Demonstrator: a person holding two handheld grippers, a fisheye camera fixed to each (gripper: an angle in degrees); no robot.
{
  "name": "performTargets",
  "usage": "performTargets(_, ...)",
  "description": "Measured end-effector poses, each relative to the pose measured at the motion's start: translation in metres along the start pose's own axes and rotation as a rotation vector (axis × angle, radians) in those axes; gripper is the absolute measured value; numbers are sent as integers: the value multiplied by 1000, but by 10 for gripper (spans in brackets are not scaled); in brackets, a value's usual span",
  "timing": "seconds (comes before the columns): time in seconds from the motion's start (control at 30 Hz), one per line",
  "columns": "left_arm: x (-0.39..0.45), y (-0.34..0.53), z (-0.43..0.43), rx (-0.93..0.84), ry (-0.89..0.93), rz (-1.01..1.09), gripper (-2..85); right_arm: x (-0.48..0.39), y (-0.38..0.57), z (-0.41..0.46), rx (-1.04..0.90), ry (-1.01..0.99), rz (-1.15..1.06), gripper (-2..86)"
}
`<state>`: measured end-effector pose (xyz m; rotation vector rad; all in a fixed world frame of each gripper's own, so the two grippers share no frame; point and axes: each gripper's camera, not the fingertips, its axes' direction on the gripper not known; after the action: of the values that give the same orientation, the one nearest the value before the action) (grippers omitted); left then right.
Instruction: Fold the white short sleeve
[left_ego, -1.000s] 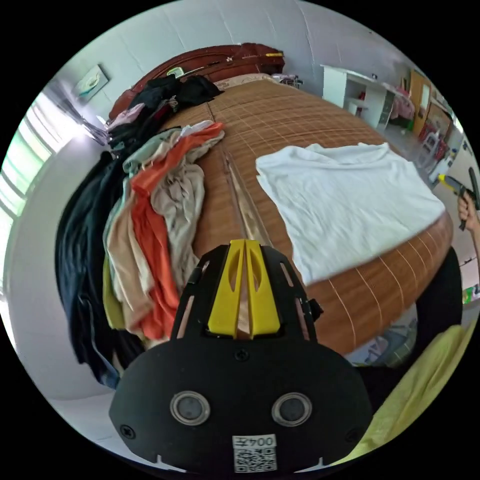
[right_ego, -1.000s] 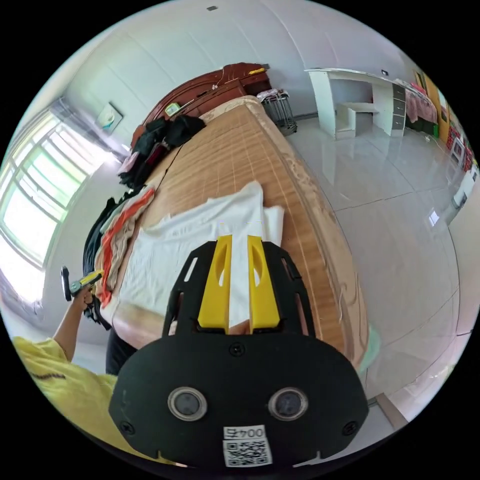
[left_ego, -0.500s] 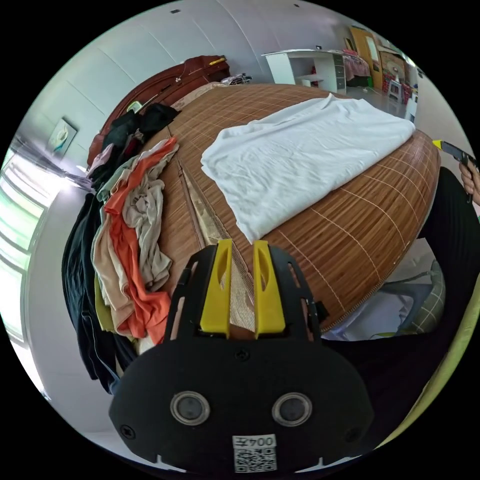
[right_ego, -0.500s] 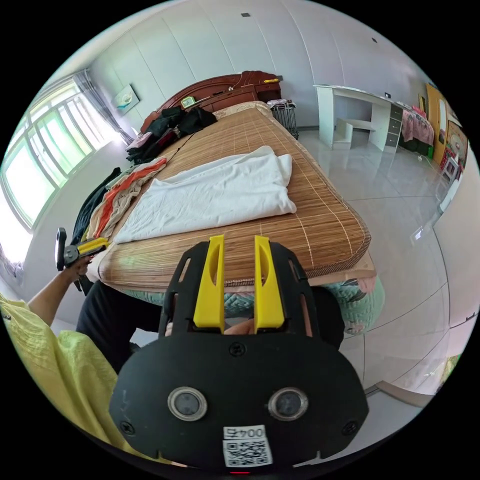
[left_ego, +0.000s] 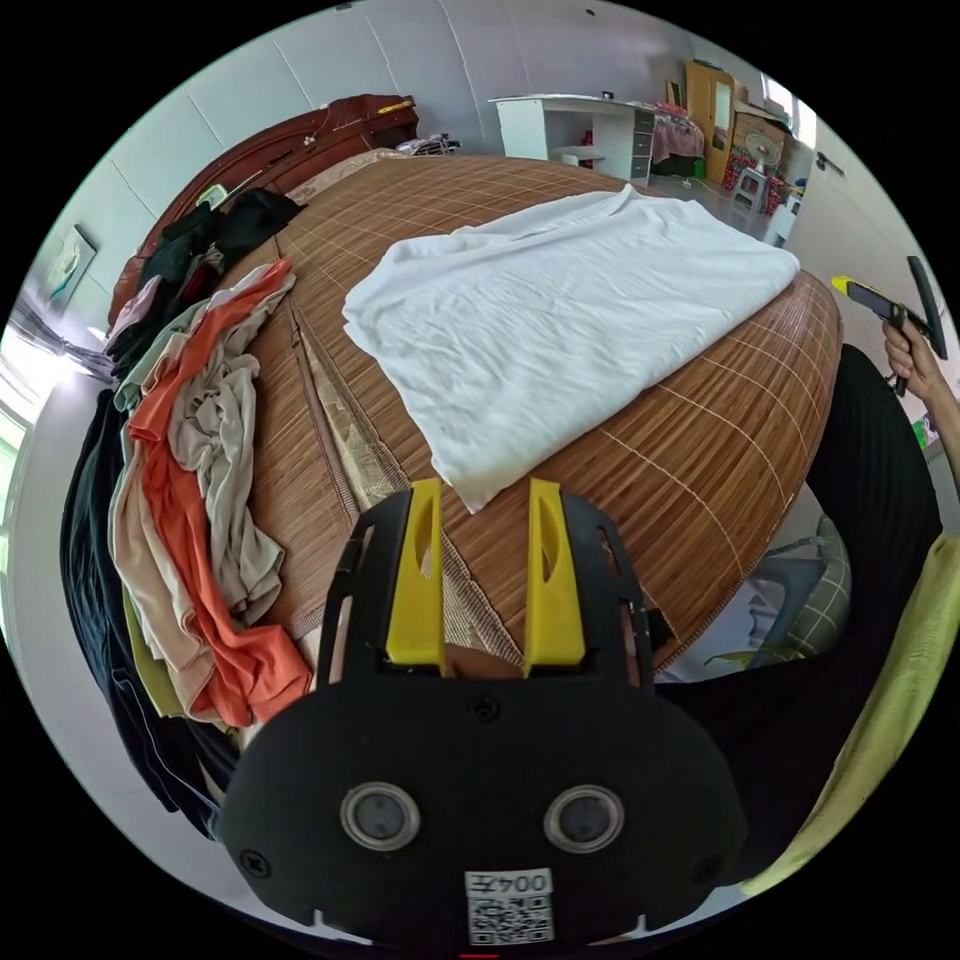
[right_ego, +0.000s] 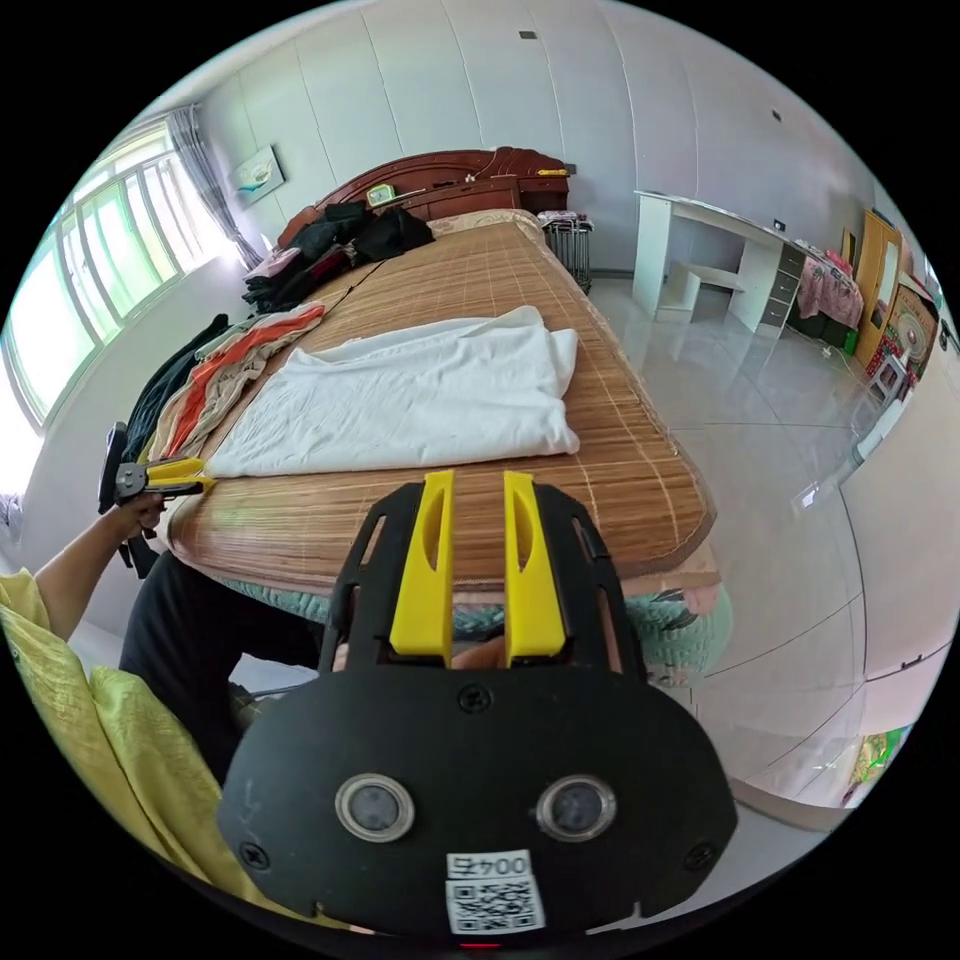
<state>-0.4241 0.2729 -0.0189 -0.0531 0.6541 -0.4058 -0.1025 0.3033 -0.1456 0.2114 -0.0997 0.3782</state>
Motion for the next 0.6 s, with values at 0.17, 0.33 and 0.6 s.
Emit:
performTargets(0.17,12,4,4,-17,-36,63,89,45,-50,1,-45,-19,26,92)
performTargets(0.33,30,6,5,-37,-103,113,58,70,-82,14,-125,-73,6,113)
performTargets(0.6,39,14,-3,-31,-108,109,24,64,-121,21,-211,-139,-87,46)
